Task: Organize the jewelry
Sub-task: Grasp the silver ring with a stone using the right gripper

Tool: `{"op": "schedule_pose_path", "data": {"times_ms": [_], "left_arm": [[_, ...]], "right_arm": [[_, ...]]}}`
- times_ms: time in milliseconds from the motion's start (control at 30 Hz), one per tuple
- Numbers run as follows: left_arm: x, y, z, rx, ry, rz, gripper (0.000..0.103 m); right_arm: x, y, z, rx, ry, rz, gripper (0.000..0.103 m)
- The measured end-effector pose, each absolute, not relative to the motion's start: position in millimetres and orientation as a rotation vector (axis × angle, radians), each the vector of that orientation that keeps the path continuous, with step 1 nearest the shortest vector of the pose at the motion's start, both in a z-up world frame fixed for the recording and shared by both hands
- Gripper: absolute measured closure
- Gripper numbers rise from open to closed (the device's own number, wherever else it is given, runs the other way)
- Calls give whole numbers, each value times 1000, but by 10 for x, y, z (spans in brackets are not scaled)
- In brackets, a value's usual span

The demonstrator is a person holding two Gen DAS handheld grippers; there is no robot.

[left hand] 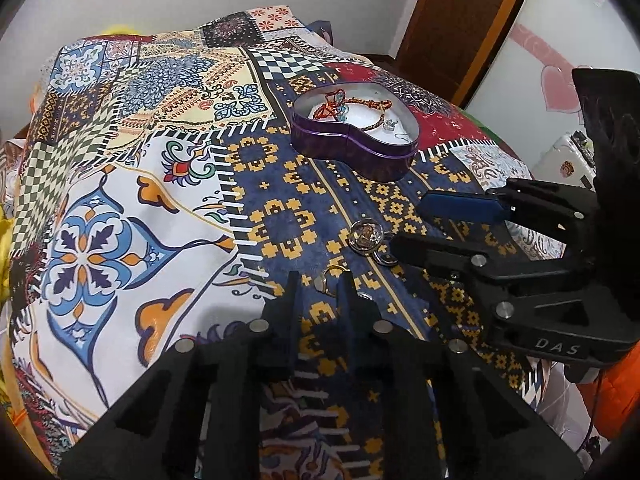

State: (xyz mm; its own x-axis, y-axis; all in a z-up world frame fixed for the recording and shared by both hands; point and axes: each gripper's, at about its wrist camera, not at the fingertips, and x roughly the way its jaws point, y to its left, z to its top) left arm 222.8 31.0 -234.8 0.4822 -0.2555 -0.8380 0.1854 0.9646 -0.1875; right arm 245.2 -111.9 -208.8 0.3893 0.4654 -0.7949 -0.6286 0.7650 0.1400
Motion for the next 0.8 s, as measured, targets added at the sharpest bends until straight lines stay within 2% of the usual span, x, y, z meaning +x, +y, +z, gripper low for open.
{"op": "schedule_pose_path", "data": {"times_ms": [67, 167, 300, 533, 800], "left_arm": [[2232, 318, -2362, -79, 1031, -271, 87], [2242, 310, -2377, -55, 1021, -252, 99], [2236, 395, -2322, -55, 999, -223, 100], [2265, 577, -2248, -82, 973, -196, 100], [2246, 636, -2230, -107, 960, -196, 100]], "right_arm": [[2460, -1089, -2103, -214, 942, 714, 64], [2468, -1018, -2124, -240, 944, 737, 64], [2469, -920, -2126, -279, 929, 750, 64], [2486, -765, -2178, -343, 932, 776, 84], [2492, -804, -2090, -309, 909, 761, 84]]}}
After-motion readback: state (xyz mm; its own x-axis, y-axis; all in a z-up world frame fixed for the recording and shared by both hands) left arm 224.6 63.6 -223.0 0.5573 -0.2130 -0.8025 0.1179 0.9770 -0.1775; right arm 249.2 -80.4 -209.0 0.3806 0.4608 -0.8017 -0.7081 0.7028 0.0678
